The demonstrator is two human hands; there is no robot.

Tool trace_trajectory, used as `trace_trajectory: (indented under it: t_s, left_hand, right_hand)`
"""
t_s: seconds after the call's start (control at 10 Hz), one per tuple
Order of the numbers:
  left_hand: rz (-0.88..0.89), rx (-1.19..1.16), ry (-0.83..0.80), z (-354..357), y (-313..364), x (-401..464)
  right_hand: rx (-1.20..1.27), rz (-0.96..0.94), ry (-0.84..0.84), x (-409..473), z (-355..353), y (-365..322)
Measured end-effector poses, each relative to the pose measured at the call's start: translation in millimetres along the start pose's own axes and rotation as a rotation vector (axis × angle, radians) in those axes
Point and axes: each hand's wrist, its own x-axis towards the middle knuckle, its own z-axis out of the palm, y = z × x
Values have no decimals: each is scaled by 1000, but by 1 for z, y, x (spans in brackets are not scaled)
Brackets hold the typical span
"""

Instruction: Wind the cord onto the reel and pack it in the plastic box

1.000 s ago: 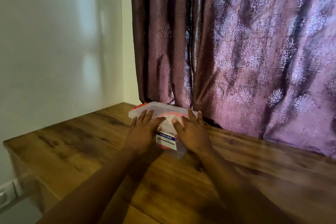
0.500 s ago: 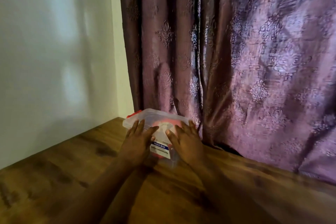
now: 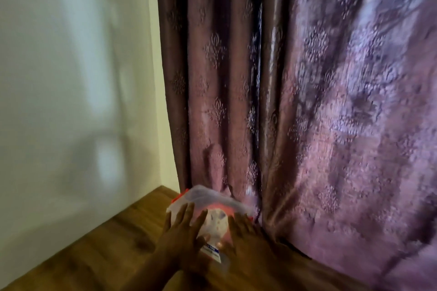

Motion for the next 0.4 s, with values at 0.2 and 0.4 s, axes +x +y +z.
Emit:
trace_trajectory:
  t_s: [0.2, 0.4]
  left_hand:
    - [42, 11, 128, -71, 6, -14]
    - [85, 98, 253, -151, 7, -21]
  right_hand:
    - [-97, -57, 196, -3, -82, 0]
    - [-125, -181, 217, 24, -159, 5]
